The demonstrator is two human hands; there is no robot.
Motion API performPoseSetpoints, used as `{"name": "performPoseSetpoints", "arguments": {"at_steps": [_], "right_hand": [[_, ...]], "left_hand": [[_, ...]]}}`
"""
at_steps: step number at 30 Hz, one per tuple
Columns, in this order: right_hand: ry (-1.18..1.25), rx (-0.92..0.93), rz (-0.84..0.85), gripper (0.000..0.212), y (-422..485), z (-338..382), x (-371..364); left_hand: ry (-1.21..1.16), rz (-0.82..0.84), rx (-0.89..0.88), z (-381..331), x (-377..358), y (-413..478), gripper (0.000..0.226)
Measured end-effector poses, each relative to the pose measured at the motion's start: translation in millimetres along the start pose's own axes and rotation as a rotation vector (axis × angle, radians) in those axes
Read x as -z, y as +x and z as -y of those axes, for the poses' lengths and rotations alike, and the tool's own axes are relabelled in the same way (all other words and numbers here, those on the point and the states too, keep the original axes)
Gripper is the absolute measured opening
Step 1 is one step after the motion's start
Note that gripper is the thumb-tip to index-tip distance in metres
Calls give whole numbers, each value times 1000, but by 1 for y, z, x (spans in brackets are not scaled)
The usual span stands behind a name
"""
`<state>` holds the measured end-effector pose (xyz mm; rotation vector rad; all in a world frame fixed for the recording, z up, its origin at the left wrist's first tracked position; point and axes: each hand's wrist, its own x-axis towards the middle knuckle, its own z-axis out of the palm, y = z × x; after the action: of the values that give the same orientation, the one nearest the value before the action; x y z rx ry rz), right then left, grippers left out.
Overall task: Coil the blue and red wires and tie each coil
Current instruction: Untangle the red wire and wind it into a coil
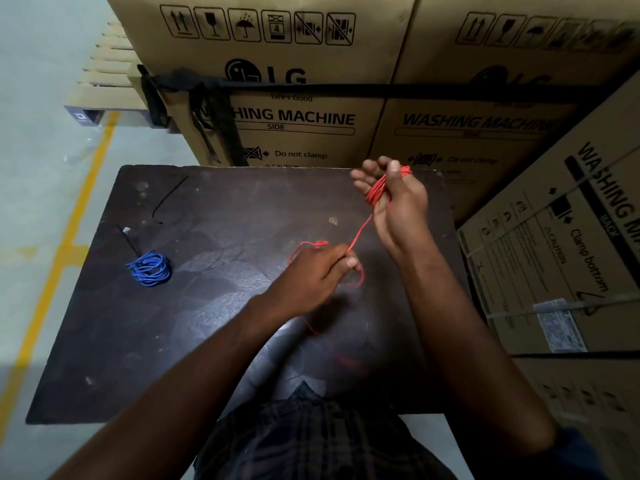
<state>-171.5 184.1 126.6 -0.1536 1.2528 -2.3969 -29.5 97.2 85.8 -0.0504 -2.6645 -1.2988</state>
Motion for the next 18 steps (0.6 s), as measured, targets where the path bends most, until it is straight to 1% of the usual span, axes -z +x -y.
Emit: {"name": "performPoseSetpoints", "arguments": {"at_steps": [2,3,5,7,8,10,12,13,15,18], "right_hand": [[-286,59,85,17,-3,-14,6],[-438,79,153,14,-6,-20,9],[-702,101,273,15,-15,-29,17],[-875,70,374,19,-21,-29,25],[-912,29,429,24,-24,-28,27],[-866,-150,541,35,-32,-25,27],[-738,-377,608,43,-43,-23,23],[-668,-455,639,47,-48,-24,22],[-552,-529,695,52,-55,-25,21],[-357,-588,727,47,-61,-24,16]], "left_hand": [[40,5,-35,-8,9,1,22],[51,-10,-41,-11,15,1,23],[64,-74,-36,-14,29,0,23],[50,-142,-18,-12,44,1,21],[39,-170,1,-10,52,2,20],[21,-212,53,-3,63,5,18],[22,-229,69,2,69,9,14],[19,-231,66,4,69,10,12],[-22,-246,86,10,65,11,9],[-157,-258,170,20,53,9,11]]}}
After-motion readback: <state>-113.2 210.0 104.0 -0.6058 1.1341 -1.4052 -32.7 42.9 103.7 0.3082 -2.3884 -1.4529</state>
